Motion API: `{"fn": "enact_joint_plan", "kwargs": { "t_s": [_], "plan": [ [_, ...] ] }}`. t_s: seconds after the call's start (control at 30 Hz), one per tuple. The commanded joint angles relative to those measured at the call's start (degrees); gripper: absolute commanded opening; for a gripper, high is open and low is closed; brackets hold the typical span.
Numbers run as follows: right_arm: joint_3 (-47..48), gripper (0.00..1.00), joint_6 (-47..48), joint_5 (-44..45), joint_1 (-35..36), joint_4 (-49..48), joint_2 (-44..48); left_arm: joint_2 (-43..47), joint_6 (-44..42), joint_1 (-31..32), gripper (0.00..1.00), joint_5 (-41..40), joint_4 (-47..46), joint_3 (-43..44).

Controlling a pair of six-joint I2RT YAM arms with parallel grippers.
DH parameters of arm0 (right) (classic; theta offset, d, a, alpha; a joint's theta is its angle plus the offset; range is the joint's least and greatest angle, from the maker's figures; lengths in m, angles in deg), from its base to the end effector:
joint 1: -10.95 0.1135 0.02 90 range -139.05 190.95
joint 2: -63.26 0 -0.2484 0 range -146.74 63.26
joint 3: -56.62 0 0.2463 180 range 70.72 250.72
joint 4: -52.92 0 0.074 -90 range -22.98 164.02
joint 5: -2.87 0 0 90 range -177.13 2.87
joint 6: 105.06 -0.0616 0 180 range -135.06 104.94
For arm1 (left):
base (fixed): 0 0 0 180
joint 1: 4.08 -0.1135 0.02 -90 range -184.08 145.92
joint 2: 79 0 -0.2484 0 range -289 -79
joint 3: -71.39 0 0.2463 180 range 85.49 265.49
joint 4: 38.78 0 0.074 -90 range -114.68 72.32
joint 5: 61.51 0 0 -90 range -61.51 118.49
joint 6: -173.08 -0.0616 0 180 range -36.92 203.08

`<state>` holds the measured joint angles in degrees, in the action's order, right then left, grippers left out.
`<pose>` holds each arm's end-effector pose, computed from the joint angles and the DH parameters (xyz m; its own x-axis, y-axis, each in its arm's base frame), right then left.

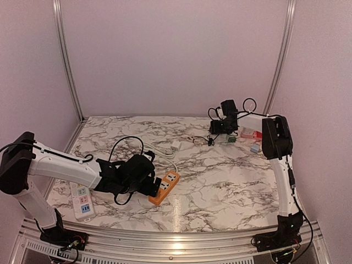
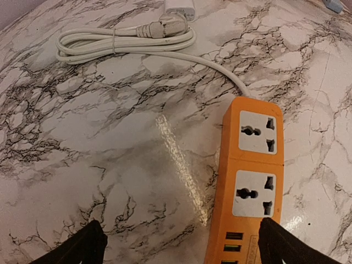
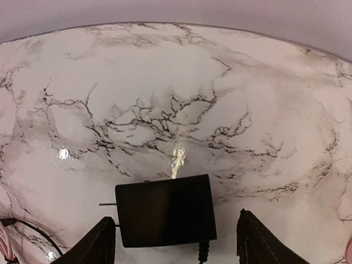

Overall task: Insert the plug
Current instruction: Pick up the plug from the center of the board.

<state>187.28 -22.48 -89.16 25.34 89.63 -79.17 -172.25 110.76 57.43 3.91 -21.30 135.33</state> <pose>0.5301 0.1383 0.1132 -0.7542 -0.0603 -0.6539 -0.1752 0.9782 0.1119 0.1837 -0.2847 0.1462 -0.6161 0.2495 -0.7472 0.4260 0.9034 -0.0496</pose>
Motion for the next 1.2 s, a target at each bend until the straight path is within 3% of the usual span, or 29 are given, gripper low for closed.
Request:
{"fn": "enact_joint_plan", "kwargs": {
  "t_s": [0.0,0.57,0.77,1.17],
  "plan": [
    [0.40,0.66,1.07,-0.13,0.46,-4.04,-0.19,1.24,0.28,0.09,0.99,-1.10,1.37,-0.53],
    [-1.02,0.50,3.47,-3.44,0.46,-5.67,-1.09,0.91,0.34,0.09,0.99,-0.92,1.37,-0.19],
    [-1.57,0.32,3.76,-4.43,0.50,-5.63,-0.02,0.72,0.20,0.09,0.99,-0.91,1.37,0.03],
    [-10.65,0.30,4.91,-3.75,2.85,-9.66,11.30,0.76,0.31,0.09,0.99,-1.29,0.98,1.06]
  ]
}}
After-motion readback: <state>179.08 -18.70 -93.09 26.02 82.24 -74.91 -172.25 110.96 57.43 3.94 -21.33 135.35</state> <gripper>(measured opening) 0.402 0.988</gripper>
